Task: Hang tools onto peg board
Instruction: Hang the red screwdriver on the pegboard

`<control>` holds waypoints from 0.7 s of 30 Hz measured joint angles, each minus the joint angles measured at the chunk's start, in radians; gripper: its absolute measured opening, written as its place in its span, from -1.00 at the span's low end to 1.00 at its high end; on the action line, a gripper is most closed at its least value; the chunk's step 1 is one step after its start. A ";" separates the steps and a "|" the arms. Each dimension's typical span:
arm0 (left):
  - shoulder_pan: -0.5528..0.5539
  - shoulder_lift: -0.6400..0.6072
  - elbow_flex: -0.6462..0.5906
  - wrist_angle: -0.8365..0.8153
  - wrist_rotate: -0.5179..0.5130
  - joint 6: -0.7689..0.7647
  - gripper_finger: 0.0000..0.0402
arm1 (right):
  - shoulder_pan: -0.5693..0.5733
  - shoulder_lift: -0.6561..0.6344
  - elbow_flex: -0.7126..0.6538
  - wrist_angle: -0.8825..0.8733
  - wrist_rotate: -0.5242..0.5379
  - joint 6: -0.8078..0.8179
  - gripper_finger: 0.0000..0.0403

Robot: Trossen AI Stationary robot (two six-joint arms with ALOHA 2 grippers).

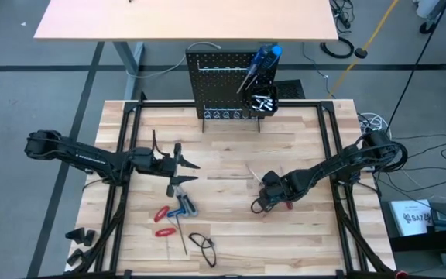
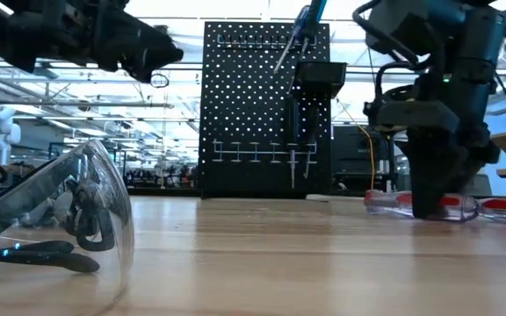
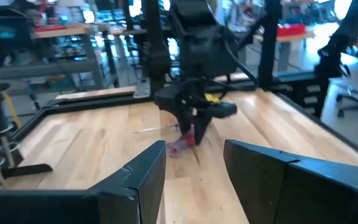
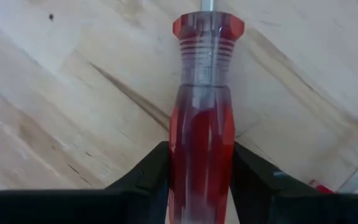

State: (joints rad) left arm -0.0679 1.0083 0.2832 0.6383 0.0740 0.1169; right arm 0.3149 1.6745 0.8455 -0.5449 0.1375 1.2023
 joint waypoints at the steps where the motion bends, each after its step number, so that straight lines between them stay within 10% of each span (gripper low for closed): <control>1: -0.001 0.006 0.000 -0.002 0.013 0.018 -0.15 | 0.000 0.001 0.024 -0.030 -0.007 -0.026 -0.41; 10: -0.019 0.020 0.000 0.033 0.055 0.051 -0.15 | 0.001 0.013 0.274 -0.105 0.162 -0.488 -0.41; 21: 0.086 0.020 0.000 0.056 0.148 -0.471 -0.15 | -0.005 0.030 0.341 -0.056 0.317 -1.412 -0.41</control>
State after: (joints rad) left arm 0.0181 1.0287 0.2836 0.6945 0.2224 -0.3544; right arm 0.3098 1.7043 1.1862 -0.6014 0.4549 -0.2098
